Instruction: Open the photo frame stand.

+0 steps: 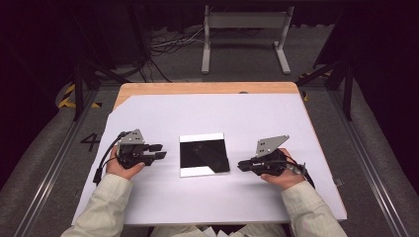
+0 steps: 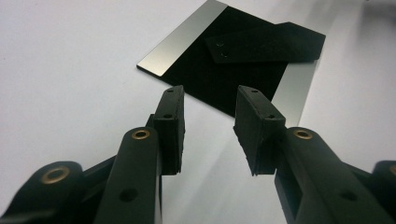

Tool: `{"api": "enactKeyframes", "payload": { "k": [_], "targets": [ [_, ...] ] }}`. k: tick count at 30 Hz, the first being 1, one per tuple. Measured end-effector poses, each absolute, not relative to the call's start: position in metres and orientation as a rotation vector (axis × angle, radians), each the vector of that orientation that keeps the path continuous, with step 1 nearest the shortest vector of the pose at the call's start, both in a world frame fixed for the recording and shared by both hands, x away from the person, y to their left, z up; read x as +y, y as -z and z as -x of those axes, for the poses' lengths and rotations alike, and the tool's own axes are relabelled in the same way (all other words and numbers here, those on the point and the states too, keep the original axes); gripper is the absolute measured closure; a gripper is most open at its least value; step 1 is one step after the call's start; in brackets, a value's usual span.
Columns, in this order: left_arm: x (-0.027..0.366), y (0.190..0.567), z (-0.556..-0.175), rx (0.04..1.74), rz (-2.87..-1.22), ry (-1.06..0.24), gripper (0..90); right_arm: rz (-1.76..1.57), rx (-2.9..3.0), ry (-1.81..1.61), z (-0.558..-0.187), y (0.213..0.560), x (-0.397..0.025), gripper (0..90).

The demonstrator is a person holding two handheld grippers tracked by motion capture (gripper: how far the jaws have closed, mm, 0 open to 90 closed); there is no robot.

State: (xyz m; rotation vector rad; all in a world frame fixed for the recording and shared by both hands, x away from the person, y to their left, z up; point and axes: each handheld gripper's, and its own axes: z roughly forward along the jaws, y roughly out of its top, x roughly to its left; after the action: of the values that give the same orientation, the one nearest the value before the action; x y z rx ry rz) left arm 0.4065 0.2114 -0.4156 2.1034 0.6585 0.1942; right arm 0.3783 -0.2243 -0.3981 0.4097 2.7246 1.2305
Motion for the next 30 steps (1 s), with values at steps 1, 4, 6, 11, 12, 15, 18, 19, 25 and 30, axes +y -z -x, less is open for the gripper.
{"api": "enactKeyframes", "payload": {
  "k": [1,4,6,11,12,15,18,19,25,30],
  "targets": [
    [0.211,0.416,-0.406,0.658,-2.103,-0.194,63.1,-0.410,2.725,-1.231,-0.378,0.398,-0.224,83.4],
    [0.213,0.419,-0.408,0.681,-2.111,-0.197,63.0,-0.422,2.737,-1.191,-0.382,0.402,-0.224,83.7],
    [0.215,0.419,-0.408,0.692,-2.114,-0.200,63.0,-0.422,2.738,-1.182,-0.385,0.403,-0.225,83.9],
    [0.214,0.422,-0.407,0.703,-2.126,-0.212,62.3,-0.429,2.743,-1.166,-0.389,0.403,-0.225,84.2],
    [0.214,0.422,-0.407,0.707,-2.129,-0.214,62.2,-0.435,2.745,-1.166,-0.390,0.403,-0.225,84.4],
    [0.215,0.423,-0.406,0.719,-2.132,-0.221,61.8,-0.445,2.763,-1.091,-0.393,0.404,-0.221,84.4],
    [0.216,0.423,-0.405,0.725,-2.129,-0.225,61.7,-0.428,2.782,-1.049,-0.393,0.405,-0.215,84.4],
    [0.216,0.423,-0.405,0.728,-2.129,-0.225,61.7,-0.421,2.787,-1.037,-0.394,0.405,-0.213,84.4],
    [0.214,0.424,-0.406,0.721,-2.142,-0.229,61.6,-0.397,2.823,-0.968,-0.395,0.410,-0.205,84.2],
    [0.213,0.424,-0.405,0.728,-2.150,-0.239,61.4,-0.389,2.846,-0.943,-0.396,0.412,-0.201,84.1]
  ]
}}
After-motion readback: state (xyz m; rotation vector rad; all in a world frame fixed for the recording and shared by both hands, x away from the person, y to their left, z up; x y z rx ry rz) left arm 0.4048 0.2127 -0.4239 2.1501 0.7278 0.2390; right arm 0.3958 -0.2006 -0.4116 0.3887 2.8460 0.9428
